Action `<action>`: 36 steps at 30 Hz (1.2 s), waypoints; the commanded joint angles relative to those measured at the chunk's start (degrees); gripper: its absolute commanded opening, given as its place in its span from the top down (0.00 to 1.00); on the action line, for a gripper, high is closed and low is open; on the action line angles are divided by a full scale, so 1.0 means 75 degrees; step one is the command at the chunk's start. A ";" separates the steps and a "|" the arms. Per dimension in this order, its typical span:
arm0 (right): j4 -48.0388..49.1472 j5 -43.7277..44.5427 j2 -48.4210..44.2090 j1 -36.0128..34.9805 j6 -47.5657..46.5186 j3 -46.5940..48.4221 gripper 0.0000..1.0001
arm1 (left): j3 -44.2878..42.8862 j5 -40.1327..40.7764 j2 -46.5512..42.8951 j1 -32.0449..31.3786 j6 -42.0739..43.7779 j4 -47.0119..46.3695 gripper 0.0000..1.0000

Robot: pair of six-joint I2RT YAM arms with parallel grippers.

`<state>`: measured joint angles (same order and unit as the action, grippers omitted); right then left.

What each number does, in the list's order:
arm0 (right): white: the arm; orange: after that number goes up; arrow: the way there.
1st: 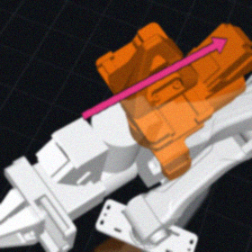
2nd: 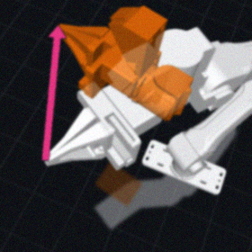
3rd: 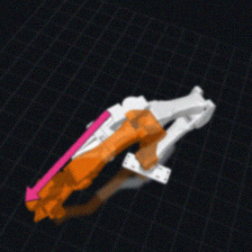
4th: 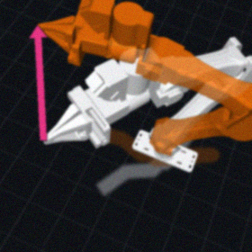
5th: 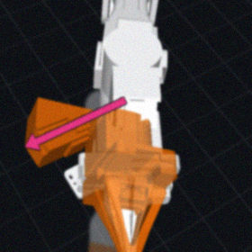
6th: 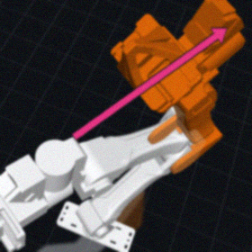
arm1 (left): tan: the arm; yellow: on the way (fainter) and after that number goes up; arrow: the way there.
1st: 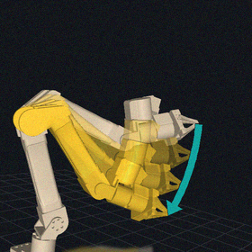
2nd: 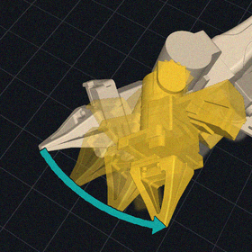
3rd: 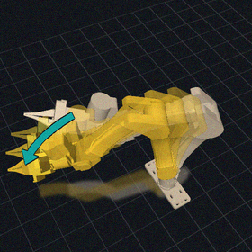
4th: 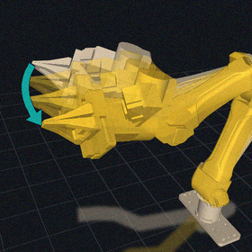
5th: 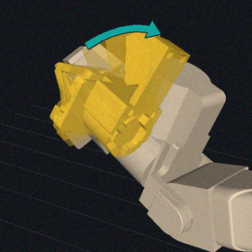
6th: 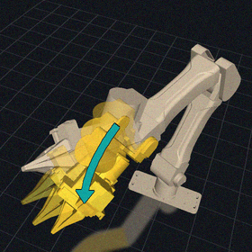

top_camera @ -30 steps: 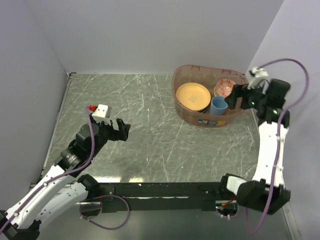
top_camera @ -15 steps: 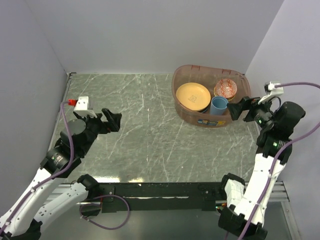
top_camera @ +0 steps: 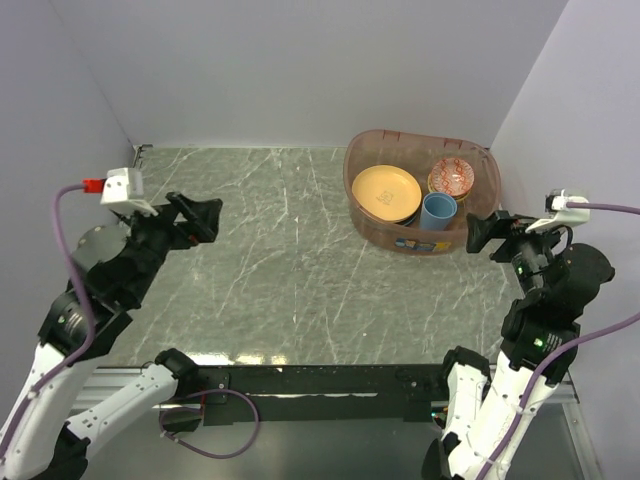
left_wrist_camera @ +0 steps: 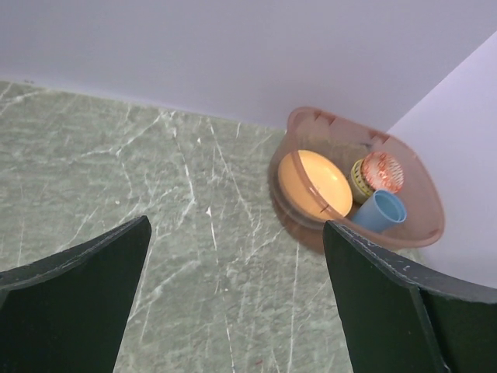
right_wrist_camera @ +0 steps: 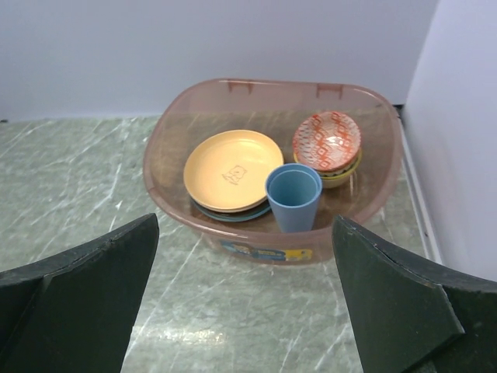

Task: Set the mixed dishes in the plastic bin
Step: Reset both arms

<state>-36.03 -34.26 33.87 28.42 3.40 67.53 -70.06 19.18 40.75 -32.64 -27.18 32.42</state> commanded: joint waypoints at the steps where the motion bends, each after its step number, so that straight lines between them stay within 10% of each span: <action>1: -0.0527 0.0677 0.0055 0.0042 0.0098 0.0453 0.00 | -0.0338 -0.0014 -0.0277 0.0028 0.0096 0.0433 0.01; 36: -0.0985 0.1732 -0.0332 0.0042 -0.0313 0.0852 0.00 | 0.0084 -0.0061 -0.0816 0.0028 0.0507 0.0376 0.01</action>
<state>-44.23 -21.98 31.77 28.53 1.54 73.06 -69.76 19.29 34.70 -32.64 -24.43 37.47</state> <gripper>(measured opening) 0.997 0.994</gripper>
